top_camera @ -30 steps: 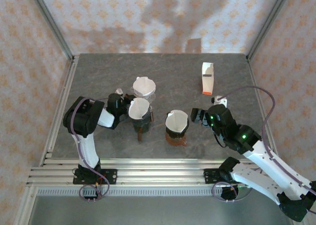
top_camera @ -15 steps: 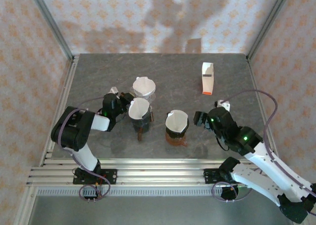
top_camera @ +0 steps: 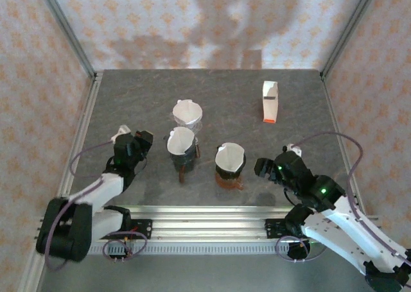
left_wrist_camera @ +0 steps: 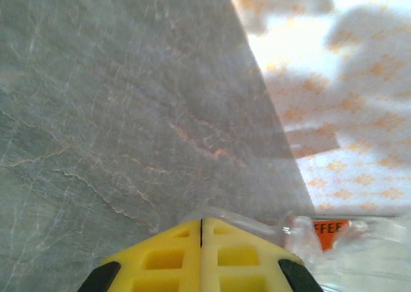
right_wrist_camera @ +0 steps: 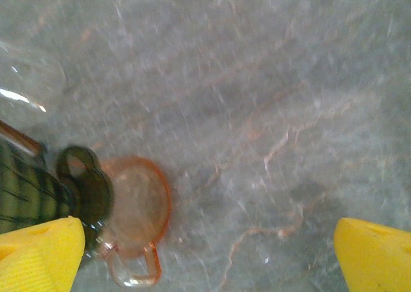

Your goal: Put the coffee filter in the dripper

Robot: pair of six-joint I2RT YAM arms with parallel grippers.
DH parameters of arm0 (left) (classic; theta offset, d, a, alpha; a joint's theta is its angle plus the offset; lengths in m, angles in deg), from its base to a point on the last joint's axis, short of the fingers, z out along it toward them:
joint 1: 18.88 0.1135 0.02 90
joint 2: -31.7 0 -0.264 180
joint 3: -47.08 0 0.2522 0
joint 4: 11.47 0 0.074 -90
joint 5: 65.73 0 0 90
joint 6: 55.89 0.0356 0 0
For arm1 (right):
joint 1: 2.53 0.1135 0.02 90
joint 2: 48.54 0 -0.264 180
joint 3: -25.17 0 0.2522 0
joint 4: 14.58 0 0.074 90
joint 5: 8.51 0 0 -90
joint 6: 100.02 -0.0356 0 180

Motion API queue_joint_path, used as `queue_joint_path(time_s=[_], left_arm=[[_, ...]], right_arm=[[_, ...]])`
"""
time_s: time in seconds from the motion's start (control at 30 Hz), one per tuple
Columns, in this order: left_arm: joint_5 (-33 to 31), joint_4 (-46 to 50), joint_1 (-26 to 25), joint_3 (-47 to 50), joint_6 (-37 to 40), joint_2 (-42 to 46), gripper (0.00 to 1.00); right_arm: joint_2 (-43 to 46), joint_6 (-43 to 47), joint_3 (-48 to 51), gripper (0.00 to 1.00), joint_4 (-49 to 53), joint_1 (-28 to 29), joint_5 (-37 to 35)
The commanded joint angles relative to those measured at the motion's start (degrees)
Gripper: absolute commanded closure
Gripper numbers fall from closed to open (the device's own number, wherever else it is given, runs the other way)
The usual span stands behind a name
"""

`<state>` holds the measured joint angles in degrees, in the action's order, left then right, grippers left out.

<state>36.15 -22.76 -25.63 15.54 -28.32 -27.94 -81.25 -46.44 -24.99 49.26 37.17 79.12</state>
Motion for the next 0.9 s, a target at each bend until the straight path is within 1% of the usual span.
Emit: queue_joint_path(time_s=[0.0,0.13,0.17,0.33,0.5,0.6,0.73,0.87], left_arm=[[-5.20,16.51,0.19,0.05,2.78,10.03,1.00],[-6.19,24.40,0.28,0.13,2.76,18.90,1.00],[-6.19,25.49,0.31,0.32,2.55,20.33,1.00],[-5.89,27.66,0.29,1.73,1.82,23.50,1.00],[-5.49,26.38,0.25,2.66,0.59,22.85,1.00],[-5.41,26.13,0.27,2.84,0.34,22.27,1.00],[-5.50,26.43,0.26,2.85,0.14,22.48,1.00],[-5.73,26.64,0.27,2.71,-0.01,22.76,1.00]], right_arm=[[0.54,-3.37,3.90,0.00,-1.82,0.07,6.82],[0.54,-4.61,7.47,0.00,-5.02,0.84,12.22],[0.52,-4.78,8.09,0.02,-5.47,1.39,12.84],[0.90,-5.61,11.36,0.21,-9.08,4.78,15.57],[0.31,-5.25,14.30,0.54,-14.56,6.48,18.09],[-1.72,-4.82,15.63,0.62,-18.66,7.12,20.43],[-5.50,-3.62,16.09,0.66,-22.39,7.76,22.10],[-8.31,-3.64,17.08,0.74,-26.43,7.76,23.27]])
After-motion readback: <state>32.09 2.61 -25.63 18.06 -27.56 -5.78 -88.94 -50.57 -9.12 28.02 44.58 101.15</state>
